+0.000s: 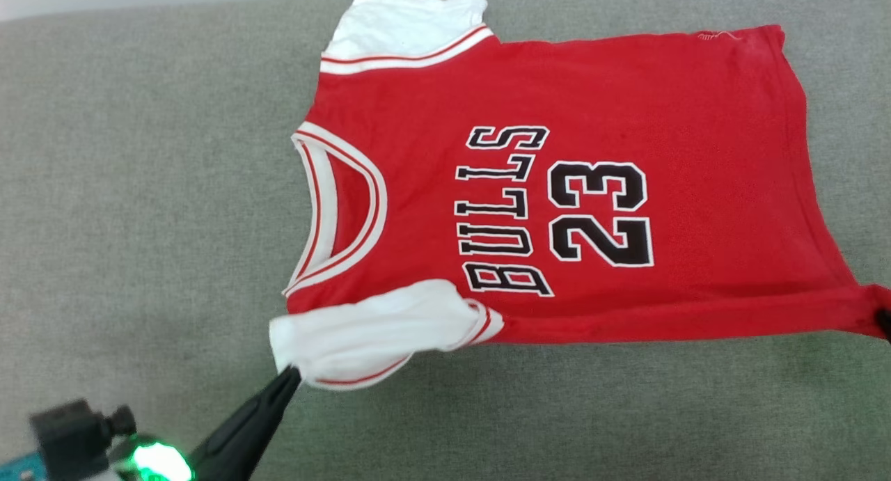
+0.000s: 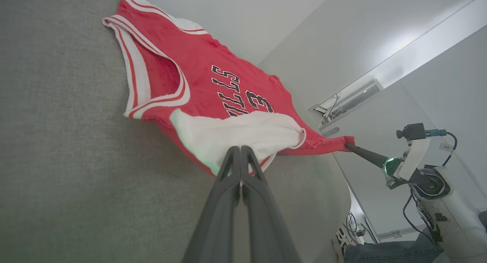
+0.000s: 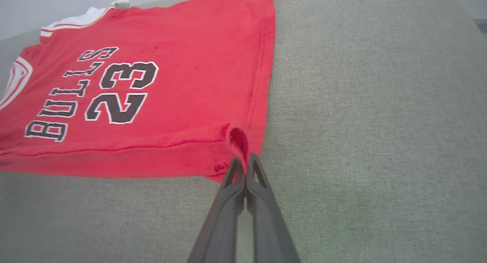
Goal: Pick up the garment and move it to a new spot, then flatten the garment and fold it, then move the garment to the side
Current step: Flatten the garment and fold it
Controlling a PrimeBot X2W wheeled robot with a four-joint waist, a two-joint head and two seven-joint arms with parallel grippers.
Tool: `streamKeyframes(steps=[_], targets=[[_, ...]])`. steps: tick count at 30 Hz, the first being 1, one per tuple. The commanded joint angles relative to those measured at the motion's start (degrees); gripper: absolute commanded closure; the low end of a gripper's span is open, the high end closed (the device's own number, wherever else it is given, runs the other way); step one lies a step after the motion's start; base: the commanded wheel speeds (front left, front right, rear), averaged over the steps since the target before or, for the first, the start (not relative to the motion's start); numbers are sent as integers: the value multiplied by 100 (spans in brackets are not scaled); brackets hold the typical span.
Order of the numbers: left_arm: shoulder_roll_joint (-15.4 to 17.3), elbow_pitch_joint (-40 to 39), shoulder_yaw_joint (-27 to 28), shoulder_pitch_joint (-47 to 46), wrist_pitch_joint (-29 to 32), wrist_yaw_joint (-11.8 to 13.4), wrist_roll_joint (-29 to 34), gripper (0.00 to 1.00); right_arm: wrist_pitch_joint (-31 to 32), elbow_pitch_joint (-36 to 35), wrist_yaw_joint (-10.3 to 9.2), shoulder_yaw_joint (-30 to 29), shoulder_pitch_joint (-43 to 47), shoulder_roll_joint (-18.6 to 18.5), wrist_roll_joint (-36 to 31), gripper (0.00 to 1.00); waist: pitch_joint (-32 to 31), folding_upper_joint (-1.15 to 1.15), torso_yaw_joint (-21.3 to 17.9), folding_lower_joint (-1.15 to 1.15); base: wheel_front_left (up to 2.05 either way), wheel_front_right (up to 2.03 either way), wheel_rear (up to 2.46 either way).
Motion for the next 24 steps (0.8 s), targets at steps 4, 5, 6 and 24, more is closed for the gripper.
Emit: streamKeyframes(steps=[4, 5, 6, 24], targets=[[24, -41, -196, -653, 4, 14, -2, 100, 57, 219, -6, 132, -459, 20, 23, 100, -87, 0, -29, 0, 0, 0, 0], [13, 44, -374, -1116, 62, 14, -69, 100, 60, 458, -6, 210, -772, 7, 16, 100, -100, 0, -38, 0, 0, 0, 0], [-31, 106, -445, -1368, 87, 14, -131, 100, 46, 570, -6, 284, -960, -17, 5, 100, -103, 0, -50, 0, 0, 0, 0], [-531, 2590, -1663, -3958, 129, 13, -535, 100, -714, 2974, -6, 1093, -2967, 70, -422, 100, 326, 0, -170, 0, 0, 0, 0]])
